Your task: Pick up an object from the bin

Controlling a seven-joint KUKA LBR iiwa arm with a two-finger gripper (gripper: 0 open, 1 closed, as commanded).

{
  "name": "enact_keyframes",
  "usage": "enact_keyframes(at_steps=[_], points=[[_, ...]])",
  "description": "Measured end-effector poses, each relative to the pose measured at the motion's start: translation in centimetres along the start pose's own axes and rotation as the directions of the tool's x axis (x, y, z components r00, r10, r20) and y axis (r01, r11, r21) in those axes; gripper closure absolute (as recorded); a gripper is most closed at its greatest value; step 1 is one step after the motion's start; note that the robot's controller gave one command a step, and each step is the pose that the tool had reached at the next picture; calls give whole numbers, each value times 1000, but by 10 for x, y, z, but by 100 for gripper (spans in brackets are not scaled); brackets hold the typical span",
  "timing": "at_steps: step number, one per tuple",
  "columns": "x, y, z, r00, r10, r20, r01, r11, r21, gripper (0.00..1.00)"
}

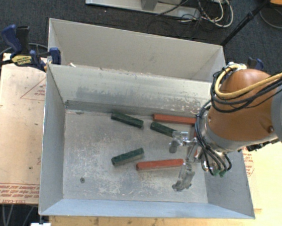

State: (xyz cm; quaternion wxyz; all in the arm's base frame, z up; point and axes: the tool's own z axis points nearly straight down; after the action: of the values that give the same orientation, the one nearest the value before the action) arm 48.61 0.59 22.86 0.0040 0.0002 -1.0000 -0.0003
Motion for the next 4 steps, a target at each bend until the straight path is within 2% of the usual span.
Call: enact_keyframes(at_steps=[1,2,3,4], points=[[-19,-47,102,962,274,3,-274,962,-1,0],[-106,-26,159,998,56,10,-56,998,-1,0],[-107,-27,157,998,56,11,-56,998,-1,100],[-96,-25,33,1000,-23,19,23,1000,1,100]])
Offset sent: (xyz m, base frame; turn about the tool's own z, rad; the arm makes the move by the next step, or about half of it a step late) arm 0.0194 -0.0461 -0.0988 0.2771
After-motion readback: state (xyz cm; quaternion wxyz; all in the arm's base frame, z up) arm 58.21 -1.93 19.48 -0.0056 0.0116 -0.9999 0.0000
